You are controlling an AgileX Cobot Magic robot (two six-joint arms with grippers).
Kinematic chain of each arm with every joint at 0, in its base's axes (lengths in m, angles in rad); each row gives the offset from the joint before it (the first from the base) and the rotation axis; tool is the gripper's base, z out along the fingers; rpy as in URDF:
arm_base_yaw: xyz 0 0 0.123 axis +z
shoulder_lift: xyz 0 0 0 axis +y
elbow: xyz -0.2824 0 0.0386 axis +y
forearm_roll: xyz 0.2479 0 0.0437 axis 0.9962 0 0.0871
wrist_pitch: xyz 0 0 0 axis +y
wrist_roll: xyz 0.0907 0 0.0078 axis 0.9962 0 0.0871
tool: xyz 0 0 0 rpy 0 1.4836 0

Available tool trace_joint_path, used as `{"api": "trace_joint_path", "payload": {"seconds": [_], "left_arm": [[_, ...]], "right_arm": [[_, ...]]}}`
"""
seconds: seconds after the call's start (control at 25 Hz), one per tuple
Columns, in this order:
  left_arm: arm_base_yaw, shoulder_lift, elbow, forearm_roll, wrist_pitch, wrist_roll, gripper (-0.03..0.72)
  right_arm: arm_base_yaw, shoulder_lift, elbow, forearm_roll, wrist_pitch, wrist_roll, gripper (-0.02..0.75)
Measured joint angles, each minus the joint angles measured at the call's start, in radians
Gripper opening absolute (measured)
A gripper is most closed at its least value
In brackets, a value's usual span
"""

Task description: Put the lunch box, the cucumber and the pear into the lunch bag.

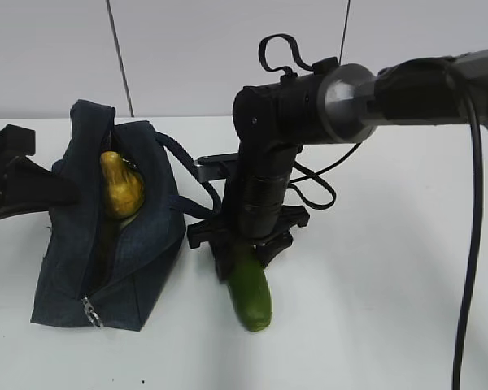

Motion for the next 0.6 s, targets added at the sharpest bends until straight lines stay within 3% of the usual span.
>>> {"api": "trace_joint_path", "payload": {"seconds": [0.12,0.28,0.6], "left_arm": [[0.0,0.0,0.0,0.0,0.0,0.001,-0.015],[0.0,0.0,0.0,0.0,0.0,0.002,-0.015],[0.0,0.0,0.0,-0.001,-0.005,0.002,-0.015]], "right_arm": [[0.0,0.002,-0.023,-0.015,0.03,0.0,0.433],[0.0,0.002,-0.085,-0.091,0.094,-0.002,0.409],[-0.014,0.004,-0.285,-0.394,0.242,-0.006,0.407]]}}
